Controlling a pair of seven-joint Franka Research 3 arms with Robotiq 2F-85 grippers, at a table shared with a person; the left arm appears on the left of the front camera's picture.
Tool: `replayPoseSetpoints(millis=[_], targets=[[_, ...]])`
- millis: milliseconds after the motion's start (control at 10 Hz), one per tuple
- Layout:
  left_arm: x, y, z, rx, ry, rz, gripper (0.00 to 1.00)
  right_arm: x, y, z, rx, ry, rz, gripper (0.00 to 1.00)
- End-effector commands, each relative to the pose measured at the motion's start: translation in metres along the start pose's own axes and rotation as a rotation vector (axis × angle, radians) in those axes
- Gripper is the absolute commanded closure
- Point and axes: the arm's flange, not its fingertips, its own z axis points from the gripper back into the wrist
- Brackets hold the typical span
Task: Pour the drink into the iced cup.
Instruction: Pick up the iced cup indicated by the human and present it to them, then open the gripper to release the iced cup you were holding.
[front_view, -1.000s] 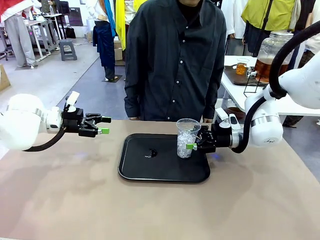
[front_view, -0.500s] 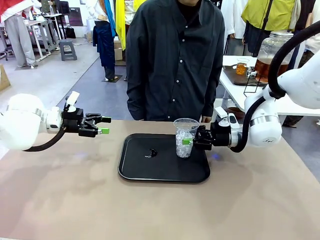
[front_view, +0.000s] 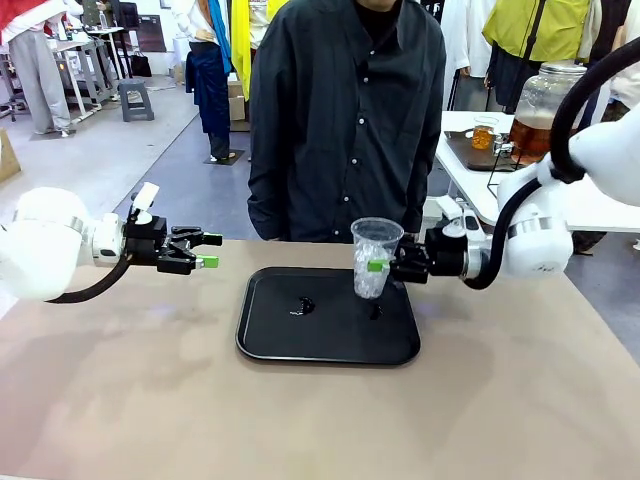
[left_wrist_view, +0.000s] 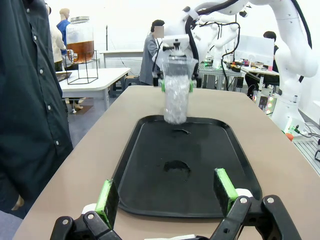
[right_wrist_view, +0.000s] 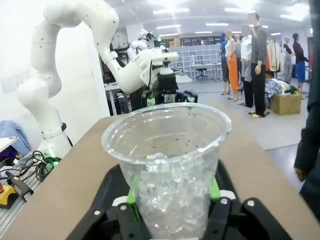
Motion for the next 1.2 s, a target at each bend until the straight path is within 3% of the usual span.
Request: replayPoseSetpoints(millis=[0, 400, 1100], targets=[[0.001, 0.000, 0.001, 0.003, -0.006, 0.001, 0.00, 0.052, -0.012, 0.006, -0.019, 0.004, 0.044, 0.39], [0.001, 0.000, 0.001, 0.003, -0.006, 0.001, 0.00, 0.103, -0.055, 0.005, -0.014, 0.013, 0.004, 0.39], [0.001, 0.000, 0.001, 0.003, -0.006, 0.001, 0.00, 0.103, -0.043, 0.010, -0.027, -0.003, 0.043, 0.39]])
